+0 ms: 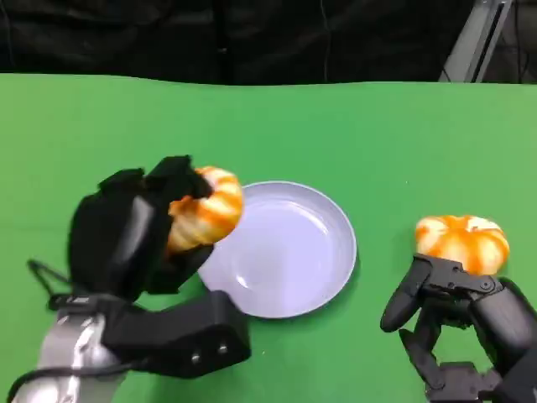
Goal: Grasp the bread from the table and place it into the plate.
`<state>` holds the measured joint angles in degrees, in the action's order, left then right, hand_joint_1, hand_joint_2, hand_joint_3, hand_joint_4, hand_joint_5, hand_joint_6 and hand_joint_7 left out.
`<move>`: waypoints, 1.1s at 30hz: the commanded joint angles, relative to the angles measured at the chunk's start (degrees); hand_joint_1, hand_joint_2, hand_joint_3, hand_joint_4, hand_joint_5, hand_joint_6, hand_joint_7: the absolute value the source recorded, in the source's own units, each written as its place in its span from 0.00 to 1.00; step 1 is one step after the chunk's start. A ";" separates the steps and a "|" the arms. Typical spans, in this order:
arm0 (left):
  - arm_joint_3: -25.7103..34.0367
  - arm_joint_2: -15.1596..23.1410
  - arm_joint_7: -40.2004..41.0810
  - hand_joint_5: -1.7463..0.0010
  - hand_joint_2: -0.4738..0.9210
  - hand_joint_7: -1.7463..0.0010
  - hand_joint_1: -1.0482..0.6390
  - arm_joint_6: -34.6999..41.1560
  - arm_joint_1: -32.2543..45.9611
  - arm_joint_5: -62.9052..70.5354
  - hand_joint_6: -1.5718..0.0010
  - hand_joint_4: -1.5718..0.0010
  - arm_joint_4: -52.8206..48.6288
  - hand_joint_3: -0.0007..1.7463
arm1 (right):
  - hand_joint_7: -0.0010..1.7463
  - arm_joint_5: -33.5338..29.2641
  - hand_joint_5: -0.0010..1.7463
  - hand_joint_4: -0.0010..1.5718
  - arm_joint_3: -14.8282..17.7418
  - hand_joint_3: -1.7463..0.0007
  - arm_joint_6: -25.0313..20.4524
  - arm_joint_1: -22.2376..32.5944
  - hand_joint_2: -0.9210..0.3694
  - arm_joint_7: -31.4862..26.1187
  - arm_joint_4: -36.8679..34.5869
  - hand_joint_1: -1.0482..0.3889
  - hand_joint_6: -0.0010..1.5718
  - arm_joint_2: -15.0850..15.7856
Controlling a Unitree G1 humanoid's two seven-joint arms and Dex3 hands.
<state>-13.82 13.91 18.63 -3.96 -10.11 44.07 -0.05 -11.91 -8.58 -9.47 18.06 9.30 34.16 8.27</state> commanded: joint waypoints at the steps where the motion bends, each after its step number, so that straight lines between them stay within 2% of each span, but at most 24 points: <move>1: -2.36 -0.78 0.57 0.00 0.57 0.07 0.52 -2.20 -4.81 0.44 0.53 0.44 -5.36 0.76 | 0.80 -0.19 0.93 0.47 0.08 0.32 -0.18 0.15 0.38 -0.23 0.55 0.77 0.44 0.47; 4: -4.09 -2.31 0.63 0.00 0.59 0.02 0.51 -2.86 -8.09 0.44 0.55 0.43 -9.22 0.76 | 0.80 -0.42 0.93 0.48 -0.04 0.32 -0.05 0.24 0.38 -0.23 0.50 0.77 0.44 0.65; 10: -6.72 -5.30 0.18 0.00 0.58 0.01 0.52 -2.10 -13.82 0.46 0.55 0.44 -17.27 0.72 | 0.79 -0.14 0.92 0.48 -0.06 0.31 0.62 0.42 0.39 -0.50 0.26 0.77 0.45 0.54; 12: -7.03 -6.17 -2.84 0.00 0.66 0.24 0.50 0.01 -14.66 -0.47 0.52 0.49 -17.82 0.62 | 0.79 -0.18 0.92 0.48 -0.20 0.31 0.92 0.56 0.39 -0.64 0.24 0.77 0.45 0.48; 13: -7.09 -6.40 -4.54 0.04 0.73 0.41 0.50 0.31 -14.98 -1.41 0.50 0.53 -18.15 0.51 | 0.79 -0.13 0.92 0.48 -0.23 0.31 1.01 0.59 0.39 -0.68 0.19 0.77 0.45 0.46; 14: -7.11 -6.49 -5.60 0.17 0.78 0.54 0.49 0.36 -15.16 -2.09 0.51 0.56 -18.34 0.41 | 0.79 -0.08 0.92 0.48 -0.24 0.31 1.04 0.60 0.39 -0.69 0.15 0.77 0.45 0.46; 15: -7.56 -5.97 -8.31 0.25 0.83 0.65 0.49 0.89 -15.47 -2.47 0.50 0.57 -18.17 0.33 | 0.79 -0.09 0.92 0.48 -0.24 0.31 0.97 0.60 0.39 -0.67 0.15 0.77 0.45 0.50; 16: -8.14 -5.25 -11.55 0.43 0.92 0.79 0.44 1.74 -15.79 -2.59 0.60 0.69 -17.80 0.19 | 0.79 -0.12 0.92 0.49 -0.25 0.31 1.00 0.61 0.39 -0.67 0.13 0.76 0.45 0.55; 18: -9.27 -4.02 -17.46 0.59 0.98 0.92 0.36 3.86 -16.31 -2.24 0.74 0.86 -16.78 0.11 | 0.79 -0.17 0.92 0.48 -0.24 0.31 0.70 0.60 0.39 -0.58 0.29 0.76 0.45 0.68; 19: -9.82 -3.54 -19.97 0.72 0.99 0.96 0.29 5.04 -16.33 -1.80 0.83 0.94 -16.04 0.09 | 0.79 -0.09 0.92 0.48 -0.20 0.31 0.66 0.58 0.39 -0.49 0.31 0.76 0.45 0.73; 21: -10.74 -2.88 -23.72 0.91 1.00 0.98 0.22 7.08 -16.24 -1.11 0.91 0.99 -14.74 0.05 | 0.79 0.29 0.92 0.48 -0.07 0.31 0.74 0.52 0.39 -0.32 0.16 0.76 0.45 0.78; 23: -11.63 -2.23 -26.87 0.98 1.00 0.99 0.17 8.76 -16.24 -0.61 0.95 1.00 -13.65 0.06 | 0.79 0.56 0.92 0.48 -0.01 0.31 0.93 0.51 0.39 -0.20 -0.03 0.76 0.45 0.84; 27: -12.71 -1.14 -30.16 1.00 1.00 1.00 0.10 10.51 -16.02 0.08 0.98 1.00 -11.96 0.12 | 0.79 0.70 0.93 0.48 0.00 0.31 0.83 0.54 0.39 -0.06 0.10 0.77 0.45 0.86; 33: -12.58 1.15 -35.35 1.00 1.00 1.00 0.09 12.85 -14.84 0.07 0.98 1.00 -7.81 0.17 | 0.79 0.83 0.94 0.48 -0.31 0.31 0.81 0.89 0.39 -0.12 0.40 0.77 0.44 0.60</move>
<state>-26.92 13.20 -15.00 8.21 -25.42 44.32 -10.14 -11.65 -9.17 -9.05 18.59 9.15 34.23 8.52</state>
